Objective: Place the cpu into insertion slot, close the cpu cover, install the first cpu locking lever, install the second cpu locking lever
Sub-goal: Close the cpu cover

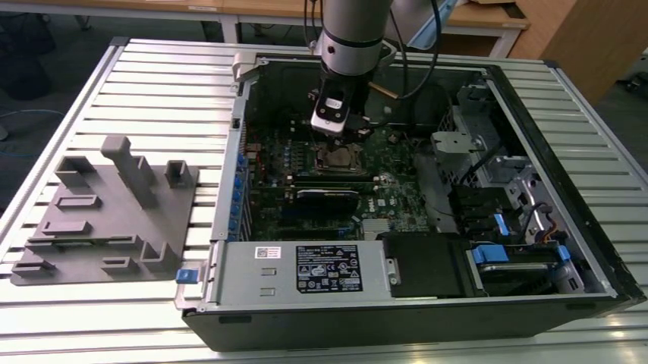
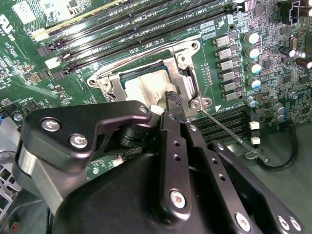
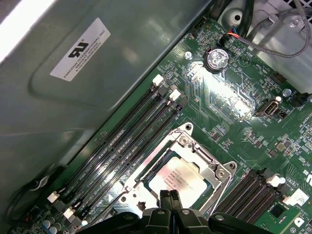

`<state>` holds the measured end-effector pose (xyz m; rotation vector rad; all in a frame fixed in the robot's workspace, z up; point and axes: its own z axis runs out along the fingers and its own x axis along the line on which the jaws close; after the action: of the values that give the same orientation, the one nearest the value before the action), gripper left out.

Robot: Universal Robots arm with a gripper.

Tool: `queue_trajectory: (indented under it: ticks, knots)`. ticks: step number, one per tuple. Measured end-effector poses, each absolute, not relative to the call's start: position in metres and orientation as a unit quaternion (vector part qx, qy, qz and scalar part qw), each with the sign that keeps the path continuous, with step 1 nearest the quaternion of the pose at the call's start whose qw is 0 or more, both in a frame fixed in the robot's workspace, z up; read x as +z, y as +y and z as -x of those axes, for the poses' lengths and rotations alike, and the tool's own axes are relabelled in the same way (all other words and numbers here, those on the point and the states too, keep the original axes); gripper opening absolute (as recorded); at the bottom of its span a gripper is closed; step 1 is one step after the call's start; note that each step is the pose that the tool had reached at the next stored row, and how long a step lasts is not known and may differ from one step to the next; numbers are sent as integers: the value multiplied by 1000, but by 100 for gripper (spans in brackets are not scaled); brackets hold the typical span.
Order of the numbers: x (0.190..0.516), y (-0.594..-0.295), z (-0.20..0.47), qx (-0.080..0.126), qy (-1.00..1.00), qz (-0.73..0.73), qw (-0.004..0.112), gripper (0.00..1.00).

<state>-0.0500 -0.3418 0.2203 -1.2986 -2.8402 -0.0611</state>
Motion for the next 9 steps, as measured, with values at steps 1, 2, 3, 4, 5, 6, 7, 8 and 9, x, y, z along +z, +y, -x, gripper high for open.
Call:
queue_trajectory:
  ticks: [1,2,3,4,5,6,7,8,9]
  knots:
    - [220,-342,50,-20,-910,414,9,11]
    - [220,-342,50,-20,-911,412,9,11]
    - [220,-342,50,-19,-913,408,9,11]
    - [220,-342,50,-19,-914,405,9,11]
    - [220,-342,50,-19,-916,401,9,11]
    - [220,-342,50,-19,-918,396,9,11]
    - [220,-342,50,-19,-920,392,10,11]
    - [220,-342,50,-19,-922,388,10,11]
    - [220,-342,50,-19,-923,383,10,11]
